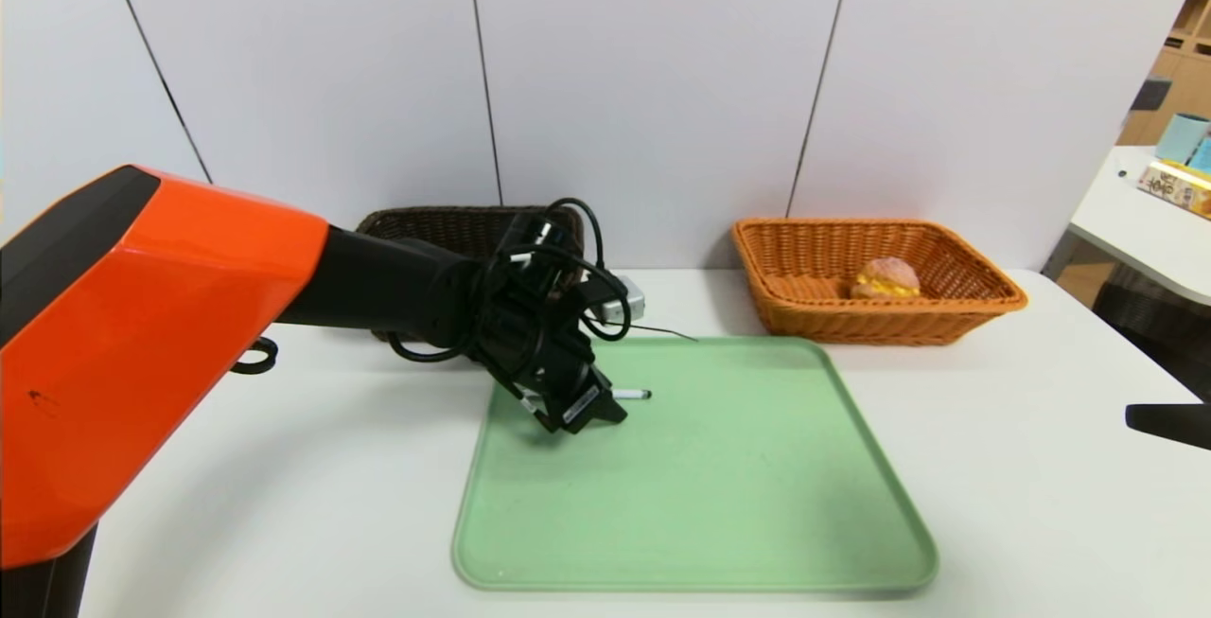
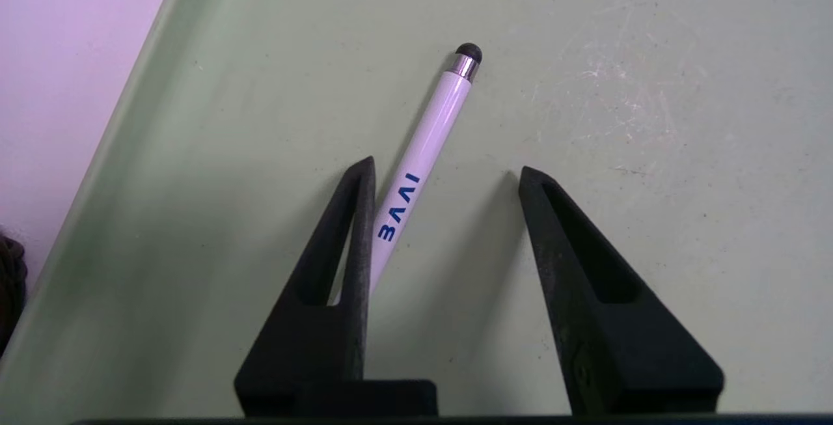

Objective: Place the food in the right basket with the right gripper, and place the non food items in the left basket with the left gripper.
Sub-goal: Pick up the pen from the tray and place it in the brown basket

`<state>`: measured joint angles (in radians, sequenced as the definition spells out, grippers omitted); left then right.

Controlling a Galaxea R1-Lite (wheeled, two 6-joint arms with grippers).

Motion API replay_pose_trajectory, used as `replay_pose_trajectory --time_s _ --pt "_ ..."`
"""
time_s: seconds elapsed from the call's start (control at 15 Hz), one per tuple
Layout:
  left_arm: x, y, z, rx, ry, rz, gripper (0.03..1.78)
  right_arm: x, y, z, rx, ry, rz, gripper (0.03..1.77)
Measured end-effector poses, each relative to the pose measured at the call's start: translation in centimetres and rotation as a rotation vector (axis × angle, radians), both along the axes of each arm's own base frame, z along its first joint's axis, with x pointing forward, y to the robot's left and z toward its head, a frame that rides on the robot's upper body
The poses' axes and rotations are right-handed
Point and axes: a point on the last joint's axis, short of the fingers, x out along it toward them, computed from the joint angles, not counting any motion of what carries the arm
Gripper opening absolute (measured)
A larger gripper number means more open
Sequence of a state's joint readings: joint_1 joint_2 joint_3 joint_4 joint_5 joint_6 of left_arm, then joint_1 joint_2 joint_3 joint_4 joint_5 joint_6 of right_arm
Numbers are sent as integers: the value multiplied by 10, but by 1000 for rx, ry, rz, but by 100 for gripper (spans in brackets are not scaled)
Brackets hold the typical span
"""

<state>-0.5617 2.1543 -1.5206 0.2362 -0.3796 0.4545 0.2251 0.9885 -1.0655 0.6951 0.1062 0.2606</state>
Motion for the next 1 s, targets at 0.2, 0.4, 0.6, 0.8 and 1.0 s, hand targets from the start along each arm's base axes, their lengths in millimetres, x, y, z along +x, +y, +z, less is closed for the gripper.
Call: replay_pose_trajectory --time_s 0.2,0.4,0.6,0.8,1.0 --pt "-2 0 1 1 -2 -2 4 -1 0 0 1 -3 0 169" --pt "-3 1 4 -1 -6 -2 4 -1 0 1 1 -7 1 169" --pt "-7 4 14 -14 -25 -1 4 -2 0 2 4 -12 4 169" --pt "-9 5 20 -20 -38 2 4 -4 -1 3 4 -16 4 169" --pt "-9 6 22 -1 -51 23 4 -6 -1 2 5 -18 3 169"
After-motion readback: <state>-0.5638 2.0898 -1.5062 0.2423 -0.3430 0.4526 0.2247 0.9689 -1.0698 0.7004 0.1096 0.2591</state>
